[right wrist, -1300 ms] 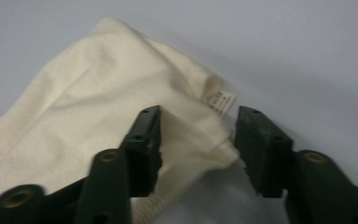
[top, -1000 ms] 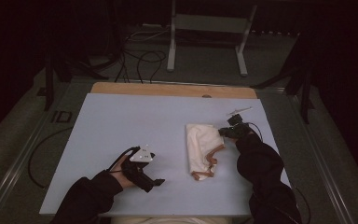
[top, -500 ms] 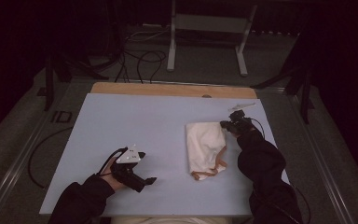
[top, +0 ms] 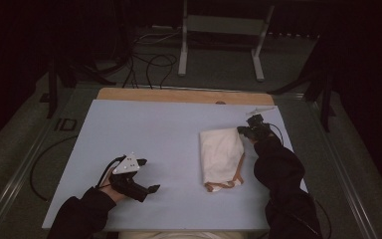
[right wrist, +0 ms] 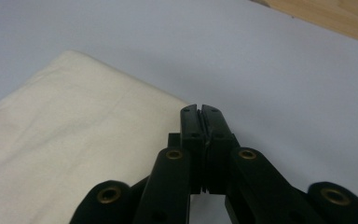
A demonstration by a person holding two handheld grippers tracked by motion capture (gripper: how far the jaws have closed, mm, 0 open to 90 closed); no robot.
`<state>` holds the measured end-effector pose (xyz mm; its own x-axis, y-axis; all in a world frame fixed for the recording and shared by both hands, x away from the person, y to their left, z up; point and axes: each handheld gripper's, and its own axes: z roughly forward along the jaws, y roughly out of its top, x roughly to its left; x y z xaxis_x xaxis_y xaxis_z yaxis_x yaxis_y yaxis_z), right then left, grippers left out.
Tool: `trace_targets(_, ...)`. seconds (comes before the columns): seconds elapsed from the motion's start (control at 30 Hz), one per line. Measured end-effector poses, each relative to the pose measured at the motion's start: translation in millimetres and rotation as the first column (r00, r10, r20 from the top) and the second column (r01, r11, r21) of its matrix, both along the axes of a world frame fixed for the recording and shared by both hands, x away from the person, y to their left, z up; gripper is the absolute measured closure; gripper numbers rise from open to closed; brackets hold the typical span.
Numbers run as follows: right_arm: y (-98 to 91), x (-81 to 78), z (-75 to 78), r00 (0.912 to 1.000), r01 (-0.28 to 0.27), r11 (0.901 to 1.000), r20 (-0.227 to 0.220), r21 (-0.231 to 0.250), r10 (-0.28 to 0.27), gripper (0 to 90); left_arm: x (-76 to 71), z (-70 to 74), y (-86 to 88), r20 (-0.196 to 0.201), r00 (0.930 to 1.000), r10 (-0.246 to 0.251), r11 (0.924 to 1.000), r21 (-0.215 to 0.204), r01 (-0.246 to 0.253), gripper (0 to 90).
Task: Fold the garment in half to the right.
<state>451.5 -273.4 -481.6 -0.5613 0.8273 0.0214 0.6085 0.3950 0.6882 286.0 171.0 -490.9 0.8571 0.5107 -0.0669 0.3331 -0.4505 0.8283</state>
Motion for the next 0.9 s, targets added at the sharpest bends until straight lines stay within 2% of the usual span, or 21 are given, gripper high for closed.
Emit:
trace_targets(0.33,-1.2,5.1,-15.8,0.9994,0.021,0.9997,-0.028,-0.014,-0.021,89.0,-1.4,-8.0,13.2,-0.003,0.9997,0.025,0.9995,0.02,-0.024,0.2)
trace_targets(0.6,-1.5,7.2,-21.6,0.9988,0.023,0.9992,-0.041,-0.031,-0.025,89.0,3.8,-13.4,30.1,-0.012,0.996,0.089,0.9955,0.034,-0.089,0.2)
trace_targets(0.9,-2.4,8.9,-29.5,0.9977,0.023,0.999,-0.063,-0.038,-0.026,88.7,3.6,-14.1,48.0,-0.008,0.989,0.147,0.9887,0.03,-0.147,0.2)
